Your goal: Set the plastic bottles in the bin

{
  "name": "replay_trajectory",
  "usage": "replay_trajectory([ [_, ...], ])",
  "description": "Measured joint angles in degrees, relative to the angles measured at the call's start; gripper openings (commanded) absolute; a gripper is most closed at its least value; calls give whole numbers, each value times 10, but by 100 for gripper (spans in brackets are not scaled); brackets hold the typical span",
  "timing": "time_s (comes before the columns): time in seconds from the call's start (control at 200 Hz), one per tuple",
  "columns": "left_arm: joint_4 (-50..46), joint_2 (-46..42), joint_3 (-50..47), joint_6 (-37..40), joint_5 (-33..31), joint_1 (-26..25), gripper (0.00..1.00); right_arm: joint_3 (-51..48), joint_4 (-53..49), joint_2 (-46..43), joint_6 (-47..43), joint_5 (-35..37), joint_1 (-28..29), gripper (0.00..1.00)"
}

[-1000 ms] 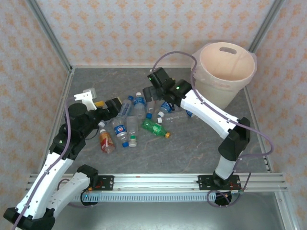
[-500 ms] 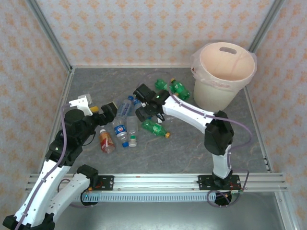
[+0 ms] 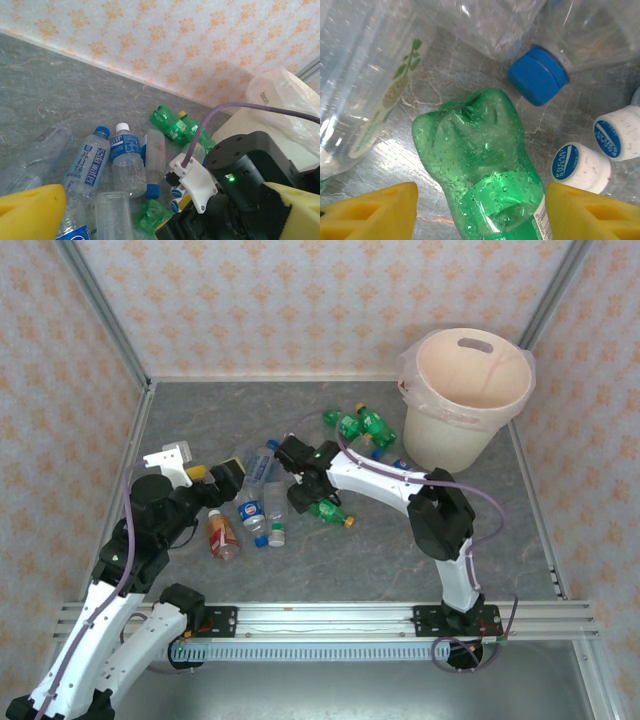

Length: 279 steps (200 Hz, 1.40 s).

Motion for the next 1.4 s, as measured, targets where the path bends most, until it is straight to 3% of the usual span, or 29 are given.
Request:
replay_trajectory([
  [0.656, 2, 1, 0, 0, 0, 0, 99, 3, 1, 72, 0, 6, 10, 72],
  [1.046, 2, 1, 0, 0, 0, 0, 99, 5, 1, 74, 2, 6, 13, 58],
  [1.397, 2, 4, 0, 0, 0, 0, 99, 5, 7, 72, 5, 7, 13, 54],
])
